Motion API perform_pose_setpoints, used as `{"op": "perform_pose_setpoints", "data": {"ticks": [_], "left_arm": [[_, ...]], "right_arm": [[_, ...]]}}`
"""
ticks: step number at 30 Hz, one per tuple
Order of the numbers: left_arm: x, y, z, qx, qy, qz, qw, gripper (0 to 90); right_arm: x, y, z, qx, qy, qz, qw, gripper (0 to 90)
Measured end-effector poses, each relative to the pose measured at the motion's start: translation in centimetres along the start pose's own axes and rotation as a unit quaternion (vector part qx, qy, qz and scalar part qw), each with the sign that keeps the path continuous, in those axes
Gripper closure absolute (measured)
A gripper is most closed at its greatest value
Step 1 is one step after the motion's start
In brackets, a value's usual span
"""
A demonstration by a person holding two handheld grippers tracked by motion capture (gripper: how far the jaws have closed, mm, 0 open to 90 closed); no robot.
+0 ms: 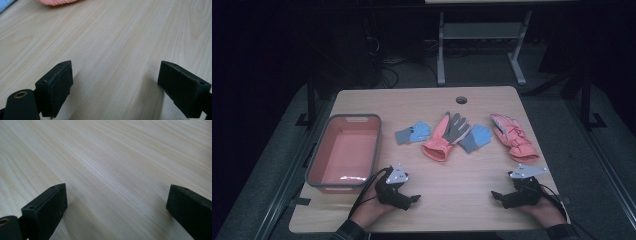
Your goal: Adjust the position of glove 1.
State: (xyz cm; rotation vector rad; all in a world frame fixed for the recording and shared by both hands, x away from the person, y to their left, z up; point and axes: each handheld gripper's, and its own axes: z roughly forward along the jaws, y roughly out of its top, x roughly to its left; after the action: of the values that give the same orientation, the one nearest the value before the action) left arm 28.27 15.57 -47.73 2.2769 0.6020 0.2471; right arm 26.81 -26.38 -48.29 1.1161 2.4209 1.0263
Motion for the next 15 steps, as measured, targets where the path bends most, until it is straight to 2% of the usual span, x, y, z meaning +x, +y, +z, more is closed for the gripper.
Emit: {"op": "perform_pose_setpoints", "data": {"ticks": [11,13,15], "left_arm": [[0.03,0.05,0.08,-0.001,0.000,0.000,1.0000,12.2],[0.05,0.06,0.09,-0.001,-0.001,0.001,1.0000,12.2],[0.06,0.07,0.09,-0.001,-0.001,0.001,1.0000,12.2]], "right_arm": [[0.10,-0.04,-0.03,-0.001,-0.003,0.003,1.0000,3.5],[0.09,0.26,-0.28,0.003,-0.002,0.004,1.0000,16.7],[0.03,0.45,-0.40,0.005,0.002,0.006,1.0000,19.9]]}}
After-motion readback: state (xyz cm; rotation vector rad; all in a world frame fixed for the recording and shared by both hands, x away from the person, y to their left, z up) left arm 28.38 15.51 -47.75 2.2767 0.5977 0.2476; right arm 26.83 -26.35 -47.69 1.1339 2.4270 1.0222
